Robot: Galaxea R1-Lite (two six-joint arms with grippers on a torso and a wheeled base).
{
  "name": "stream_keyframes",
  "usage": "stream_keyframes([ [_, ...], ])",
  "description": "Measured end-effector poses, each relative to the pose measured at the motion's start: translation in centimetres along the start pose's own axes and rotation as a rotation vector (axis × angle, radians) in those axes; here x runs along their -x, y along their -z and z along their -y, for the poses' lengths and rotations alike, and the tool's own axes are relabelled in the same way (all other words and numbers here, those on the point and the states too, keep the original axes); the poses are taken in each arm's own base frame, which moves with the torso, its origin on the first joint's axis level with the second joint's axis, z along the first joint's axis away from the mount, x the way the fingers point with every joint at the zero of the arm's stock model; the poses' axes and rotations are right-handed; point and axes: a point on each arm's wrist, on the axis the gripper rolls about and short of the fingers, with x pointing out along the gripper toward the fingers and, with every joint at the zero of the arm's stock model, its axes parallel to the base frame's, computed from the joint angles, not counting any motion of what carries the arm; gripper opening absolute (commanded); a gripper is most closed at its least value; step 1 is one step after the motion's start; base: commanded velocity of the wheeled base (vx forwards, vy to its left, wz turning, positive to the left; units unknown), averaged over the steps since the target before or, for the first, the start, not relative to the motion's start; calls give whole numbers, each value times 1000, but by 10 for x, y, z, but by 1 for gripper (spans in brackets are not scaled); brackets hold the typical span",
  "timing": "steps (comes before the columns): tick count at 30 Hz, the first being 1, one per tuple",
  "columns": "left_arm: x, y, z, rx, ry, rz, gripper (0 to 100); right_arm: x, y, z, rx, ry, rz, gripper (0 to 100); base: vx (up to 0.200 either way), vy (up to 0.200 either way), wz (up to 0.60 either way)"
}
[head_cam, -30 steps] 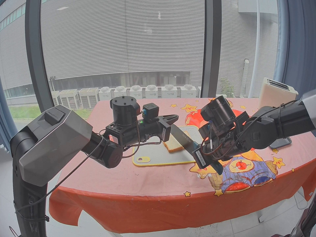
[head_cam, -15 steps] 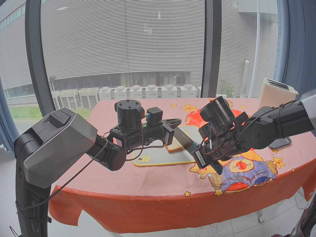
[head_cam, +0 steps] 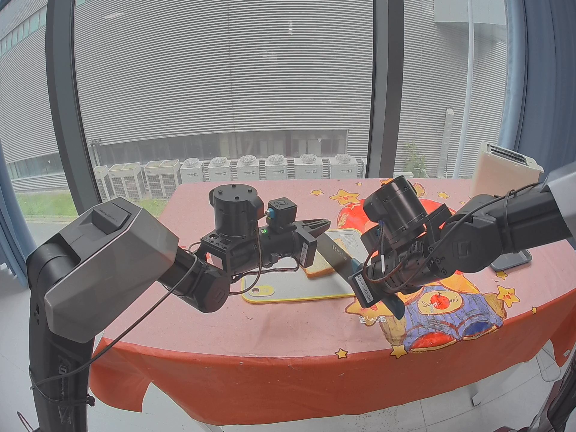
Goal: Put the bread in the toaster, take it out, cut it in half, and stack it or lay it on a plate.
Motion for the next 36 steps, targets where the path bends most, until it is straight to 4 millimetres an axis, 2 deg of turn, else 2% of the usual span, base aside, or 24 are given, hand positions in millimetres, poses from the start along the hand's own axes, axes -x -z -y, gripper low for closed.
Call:
stream_keyframes([
  [25,-1,3,1,0,3,-8,0,-4,2,2,-3,6,-12,0,0,0,0],
  [36,-9,11,6,3,17,-17,0,-9,6,-4,11,2,-31,0,0,0,0],
])
